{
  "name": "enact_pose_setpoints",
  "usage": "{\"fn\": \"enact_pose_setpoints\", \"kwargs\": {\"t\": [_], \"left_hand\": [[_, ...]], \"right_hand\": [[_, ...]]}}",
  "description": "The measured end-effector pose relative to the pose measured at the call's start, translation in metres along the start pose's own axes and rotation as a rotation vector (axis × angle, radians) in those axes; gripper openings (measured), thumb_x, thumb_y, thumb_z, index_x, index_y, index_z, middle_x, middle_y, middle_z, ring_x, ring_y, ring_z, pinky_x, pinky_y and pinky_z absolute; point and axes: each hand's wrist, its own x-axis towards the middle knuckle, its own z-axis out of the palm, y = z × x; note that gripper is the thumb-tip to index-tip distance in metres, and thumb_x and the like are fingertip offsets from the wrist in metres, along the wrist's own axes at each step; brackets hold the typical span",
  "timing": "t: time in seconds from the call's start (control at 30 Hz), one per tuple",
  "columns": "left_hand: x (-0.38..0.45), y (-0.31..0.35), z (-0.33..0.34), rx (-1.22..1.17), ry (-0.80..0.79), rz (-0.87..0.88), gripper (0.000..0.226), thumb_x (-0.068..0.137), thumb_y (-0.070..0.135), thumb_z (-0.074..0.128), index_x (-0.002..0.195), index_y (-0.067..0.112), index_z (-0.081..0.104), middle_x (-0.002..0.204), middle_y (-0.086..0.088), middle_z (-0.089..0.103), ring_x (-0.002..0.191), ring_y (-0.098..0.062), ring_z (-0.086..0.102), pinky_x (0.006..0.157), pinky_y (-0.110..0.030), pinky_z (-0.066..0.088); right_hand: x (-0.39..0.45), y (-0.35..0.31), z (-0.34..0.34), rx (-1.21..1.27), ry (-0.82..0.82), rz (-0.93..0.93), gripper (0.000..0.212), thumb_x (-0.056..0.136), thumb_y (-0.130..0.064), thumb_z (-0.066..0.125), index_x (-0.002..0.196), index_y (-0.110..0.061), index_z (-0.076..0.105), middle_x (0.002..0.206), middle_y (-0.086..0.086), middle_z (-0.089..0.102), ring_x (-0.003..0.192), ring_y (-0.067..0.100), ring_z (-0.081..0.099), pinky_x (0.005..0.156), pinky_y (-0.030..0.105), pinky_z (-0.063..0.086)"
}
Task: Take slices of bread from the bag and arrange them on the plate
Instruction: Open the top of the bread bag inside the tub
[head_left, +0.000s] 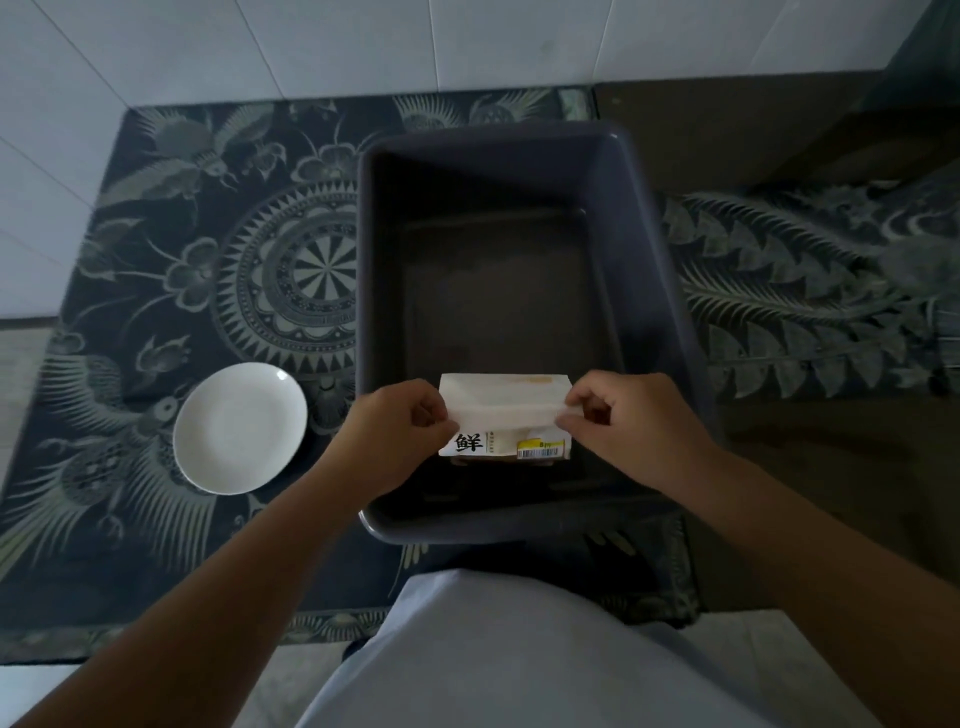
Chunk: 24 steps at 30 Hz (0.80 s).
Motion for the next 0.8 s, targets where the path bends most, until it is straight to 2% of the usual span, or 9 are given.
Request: {"fn": "enact_pose_setpoints", "kwargs": {"t": [0.1,0.27,0.33,0.4,0.5,0.6,0.7,0.8], "left_hand": [[0.006,0.004,0.0,-0.003,-0.011,-0.042,0.017,0.081,0.033,0.075,0.071,0.026,0.063,0.068,0.011,0.065,0.065,0.001,0.058,0.055,-0.017,0.038],[0.012,0.011,0.001,0.086,0.02,-0.064,0.02,0.079,0.027,0.071,0.069,0.02,0.055,0.065,0.003,0.061,0.058,-0.012,0.053,0.049,-0.025,0.04],[0.012,0.014,0.004,0.121,0.041,-0.055,0.02,0.077,0.026,0.067,0.071,0.019,0.051,0.065,-0.001,0.059,0.056,-0.016,0.052,0.05,-0.028,0.042],[0.011,0.019,0.006,0.153,0.065,-0.046,0.02,0.076,0.03,0.065,0.073,0.022,0.047,0.067,-0.001,0.059,0.056,-0.017,0.053,0.049,-0.029,0.043],[0.01,0.026,0.01,0.267,0.09,-0.037,0.024,0.078,0.037,0.062,0.082,0.024,0.043,0.068,0.003,0.053,0.057,-0.016,0.05,0.046,-0.027,0.033],[0.01,0.032,0.012,0.334,0.104,-0.058,0.025,0.082,0.034,0.058,0.095,0.02,0.041,0.07,0.001,0.05,0.059,-0.02,0.05,0.047,-0.029,0.033],[0.011,0.037,0.014,0.391,0.091,-0.065,0.027,0.084,0.029,0.055,0.103,0.018,0.039,0.074,0.0,0.05,0.068,-0.027,0.051,0.056,-0.034,0.038],[0.012,0.039,0.013,0.419,0.099,-0.061,0.024,0.085,0.024,0.053,0.105,0.018,0.041,0.08,-0.004,0.051,0.071,-0.029,0.049,0.06,-0.037,0.039]], "right_hand": [[0.003,-0.002,0.001,-0.06,0.003,0.007,0.017,0.08,-0.029,0.077,0.09,-0.02,0.066,0.061,-0.012,0.06,0.052,0.0,0.057,0.048,0.013,0.044],[0.005,-0.012,0.006,-0.164,0.03,0.044,0.012,0.084,-0.023,0.071,0.086,-0.019,0.06,0.066,-0.007,0.062,0.054,0.006,0.058,0.047,0.031,0.052],[0.005,-0.017,0.008,-0.258,0.037,0.063,0.012,0.084,-0.023,0.068,0.084,-0.019,0.056,0.066,-0.006,0.06,0.053,0.01,0.056,0.045,0.033,0.052],[0.006,-0.02,0.01,-0.336,0.049,0.074,0.012,0.085,-0.023,0.064,0.083,-0.019,0.052,0.064,-0.005,0.057,0.05,0.012,0.054,0.043,0.032,0.049],[0.008,-0.025,0.014,-0.436,0.085,0.061,0.014,0.083,-0.021,0.061,0.08,-0.016,0.048,0.061,-0.002,0.053,0.045,0.018,0.048,0.04,0.028,0.04],[0.01,-0.027,0.02,-0.485,0.105,0.055,0.019,0.081,-0.022,0.06,0.078,-0.016,0.042,0.059,0.002,0.054,0.042,0.02,0.045,0.039,0.026,0.035],[0.012,-0.029,0.022,-0.496,0.077,0.088,0.019,0.082,-0.028,0.06,0.082,-0.017,0.045,0.065,0.002,0.058,0.047,0.019,0.051,0.041,0.03,0.045],[0.013,-0.027,0.021,-0.403,0.053,0.135,0.016,0.082,-0.028,0.06,0.09,-0.018,0.051,0.073,0.001,0.062,0.058,0.022,0.059,0.05,0.036,0.053]]}}
